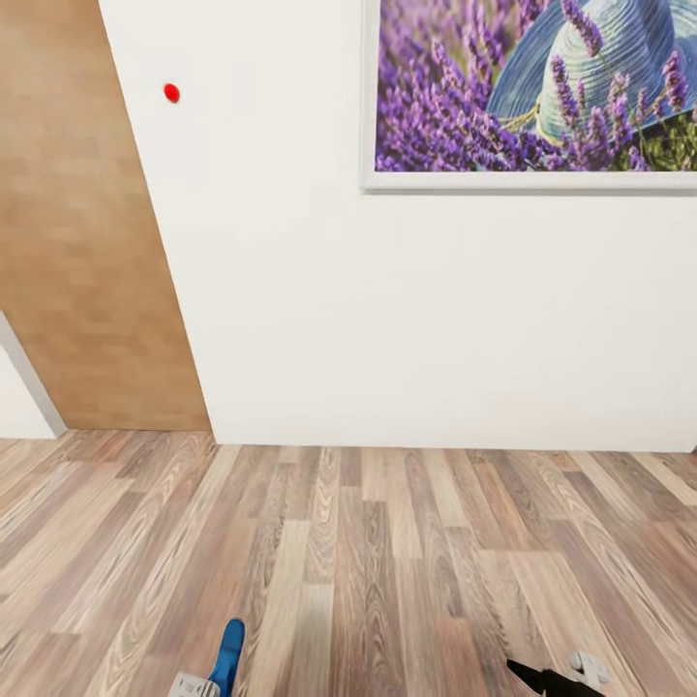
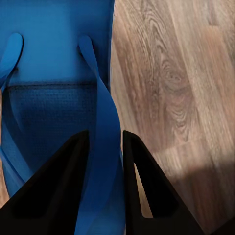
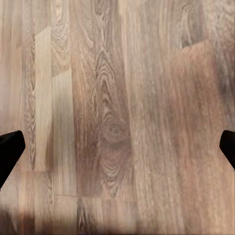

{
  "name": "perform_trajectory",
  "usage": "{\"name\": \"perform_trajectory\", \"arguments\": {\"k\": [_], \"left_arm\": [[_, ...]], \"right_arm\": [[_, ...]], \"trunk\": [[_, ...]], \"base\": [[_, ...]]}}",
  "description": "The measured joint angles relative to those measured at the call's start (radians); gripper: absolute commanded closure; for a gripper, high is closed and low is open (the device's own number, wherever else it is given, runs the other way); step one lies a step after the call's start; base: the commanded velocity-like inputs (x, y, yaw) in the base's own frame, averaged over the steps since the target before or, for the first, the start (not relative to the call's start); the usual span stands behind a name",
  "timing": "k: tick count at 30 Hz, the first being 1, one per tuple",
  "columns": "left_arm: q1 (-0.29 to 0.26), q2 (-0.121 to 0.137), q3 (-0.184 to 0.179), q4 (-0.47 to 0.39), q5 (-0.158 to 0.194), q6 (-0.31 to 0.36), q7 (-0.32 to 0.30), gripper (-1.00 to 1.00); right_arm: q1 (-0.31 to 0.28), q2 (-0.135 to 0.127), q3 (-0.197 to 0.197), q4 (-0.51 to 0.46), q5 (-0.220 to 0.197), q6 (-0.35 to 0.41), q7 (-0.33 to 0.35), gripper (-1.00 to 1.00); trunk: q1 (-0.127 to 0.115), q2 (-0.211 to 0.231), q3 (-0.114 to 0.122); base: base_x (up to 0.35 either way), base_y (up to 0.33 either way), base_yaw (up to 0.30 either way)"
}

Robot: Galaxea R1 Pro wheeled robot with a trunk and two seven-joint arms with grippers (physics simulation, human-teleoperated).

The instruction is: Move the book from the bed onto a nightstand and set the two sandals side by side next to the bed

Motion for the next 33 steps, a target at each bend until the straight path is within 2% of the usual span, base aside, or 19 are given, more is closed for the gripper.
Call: {"name": "perform_trajectory", "arguments": {"k": [33], "left_arm": [[0.0, 0.0, 0.0, 0.0, 0.0, 0.0, 0.0, 1.0]], "right_arm": [[0.0, 0.001, 0.0, -0.001, 0.0, 0.0, -0.002, -1.0]], "trunk": [[0.0, 0.0, 0.0]], "base": [[0.328, 0.0, -0.003]]}}
